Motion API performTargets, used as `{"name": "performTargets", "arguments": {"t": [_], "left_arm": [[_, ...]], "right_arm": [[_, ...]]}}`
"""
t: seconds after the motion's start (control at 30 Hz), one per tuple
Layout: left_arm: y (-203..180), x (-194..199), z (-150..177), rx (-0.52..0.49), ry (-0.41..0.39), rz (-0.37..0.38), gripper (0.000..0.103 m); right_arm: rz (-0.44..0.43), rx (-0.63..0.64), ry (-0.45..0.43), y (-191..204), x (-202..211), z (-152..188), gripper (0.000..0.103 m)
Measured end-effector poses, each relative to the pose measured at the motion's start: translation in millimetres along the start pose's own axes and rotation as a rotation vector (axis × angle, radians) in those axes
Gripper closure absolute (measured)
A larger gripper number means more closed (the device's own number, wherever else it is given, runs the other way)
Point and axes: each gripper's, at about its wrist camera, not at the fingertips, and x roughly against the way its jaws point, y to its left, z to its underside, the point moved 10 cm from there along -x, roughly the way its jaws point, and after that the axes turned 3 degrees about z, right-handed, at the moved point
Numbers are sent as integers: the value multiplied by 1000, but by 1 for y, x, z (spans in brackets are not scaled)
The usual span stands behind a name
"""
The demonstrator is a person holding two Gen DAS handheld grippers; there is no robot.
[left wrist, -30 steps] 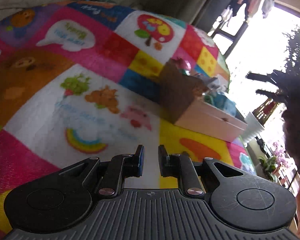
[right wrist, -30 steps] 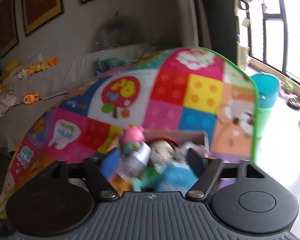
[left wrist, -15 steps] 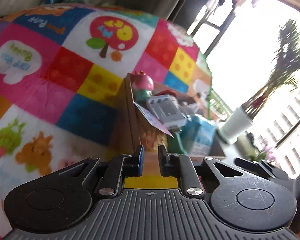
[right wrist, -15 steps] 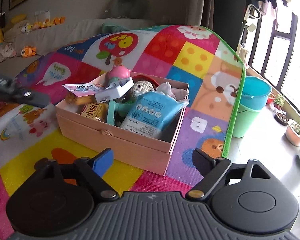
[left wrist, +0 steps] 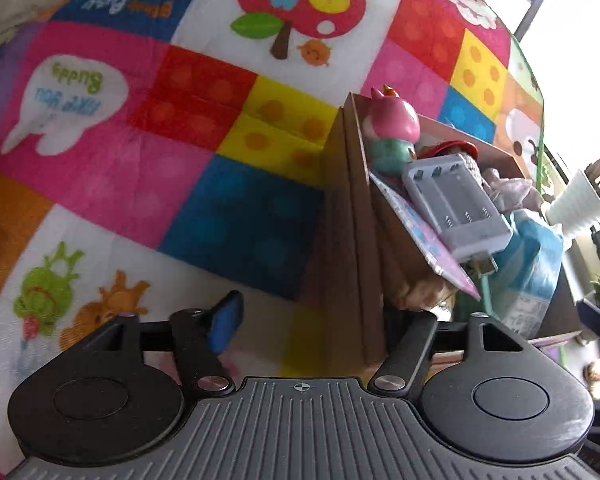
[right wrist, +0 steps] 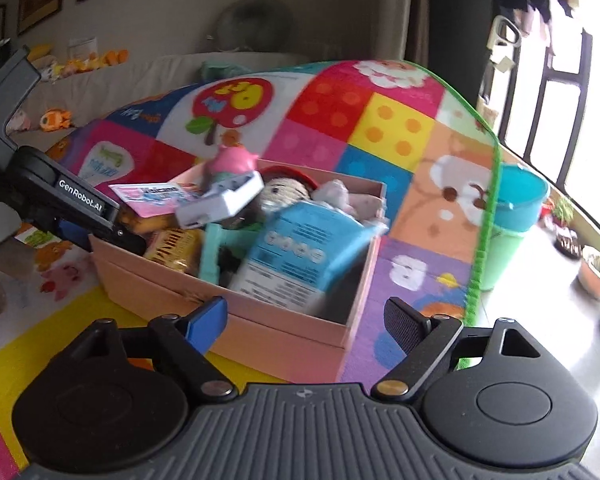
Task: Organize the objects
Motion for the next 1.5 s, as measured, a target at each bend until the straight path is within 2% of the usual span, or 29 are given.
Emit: {"name": "performTargets", "arguments": {"t": [0.3,0.4,0.47,0.6,1.07,1.1,1.2,1.23,1.3,1.4,1.47,1.5], "left_arm": [[51,32,-5,47,-56,-8,26],[79,36,-16,98,-77,-14,17],[97,35,-24,124,-87,-23,7],[119,35,-38,108,-130,-30,4],[127,37,-44,104,-200,-27,3],[127,39,-44,99,-211,-28,4],[120,55,-39,63,-253,-46,18],[116,65,-35,56,-277,-43,22],[112,89,-22,61,-350,-34,23],[104,122,1,68,-428,-29,24],[98,135,21,62,-438,-10,24],[91,136,35,36,-418,-7,24]], "right_arm": [[-68,69,-4,53,-6,-12,18],[-84,84,0,71,-16,-21,18],[-84,97,-2,83,-25,-28,18],[-83,111,-11,97,-36,-38,18],[-54,143,-19,104,-39,-40,17],[-44,131,-4,102,-39,-39,17],[-29,54,40,93,-32,-31,9],[-29,20,42,90,-26,-25,1],[-21,-34,61,86,-14,-9,0],[-18,-78,137,87,-5,23,0],[-6,-111,196,88,-3,45,0],[3,-126,221,89,-2,55,0]]}}
